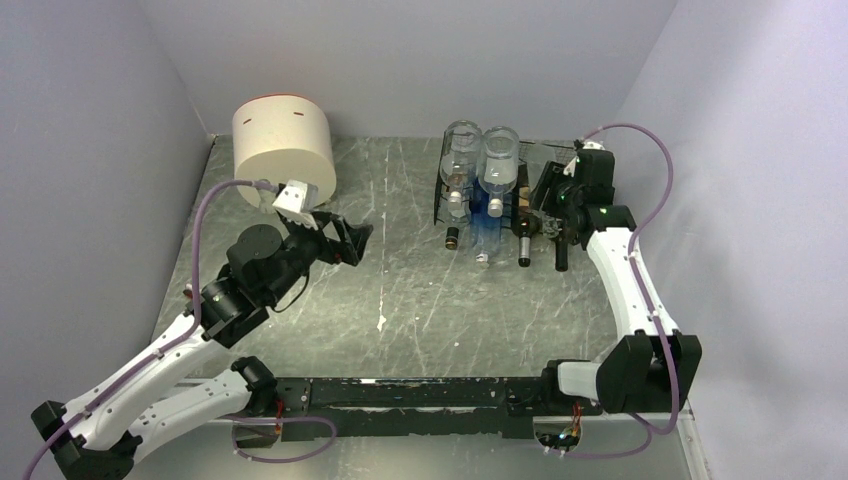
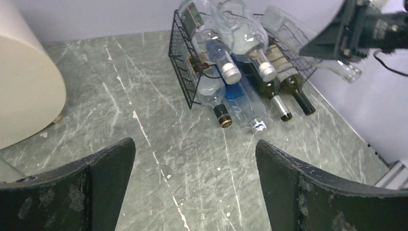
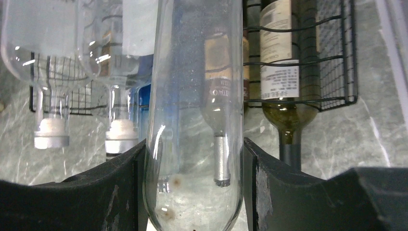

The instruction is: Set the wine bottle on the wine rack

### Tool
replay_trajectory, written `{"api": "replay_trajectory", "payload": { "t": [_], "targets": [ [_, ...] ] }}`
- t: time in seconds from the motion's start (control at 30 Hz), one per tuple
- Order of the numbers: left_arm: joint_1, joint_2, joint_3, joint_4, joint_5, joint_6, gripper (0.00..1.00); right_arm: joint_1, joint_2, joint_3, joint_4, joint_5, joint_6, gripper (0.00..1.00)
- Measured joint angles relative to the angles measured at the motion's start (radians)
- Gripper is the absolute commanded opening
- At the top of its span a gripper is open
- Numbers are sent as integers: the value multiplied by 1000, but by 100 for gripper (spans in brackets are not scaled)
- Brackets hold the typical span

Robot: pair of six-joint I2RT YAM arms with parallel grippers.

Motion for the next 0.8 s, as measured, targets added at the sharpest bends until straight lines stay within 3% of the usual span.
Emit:
{"api": "replay_trajectory", "payload": {
  "t": [0.37, 0.8],
  "targets": [
    [0, 42, -14, -8, 132, 93, 99, -8, 84, -14, 77, -52, -11, 0],
    [0, 57, -14, -10, 162, 100, 99, -10, 151, -53, 222, -34, -84, 0]
  ]
}}
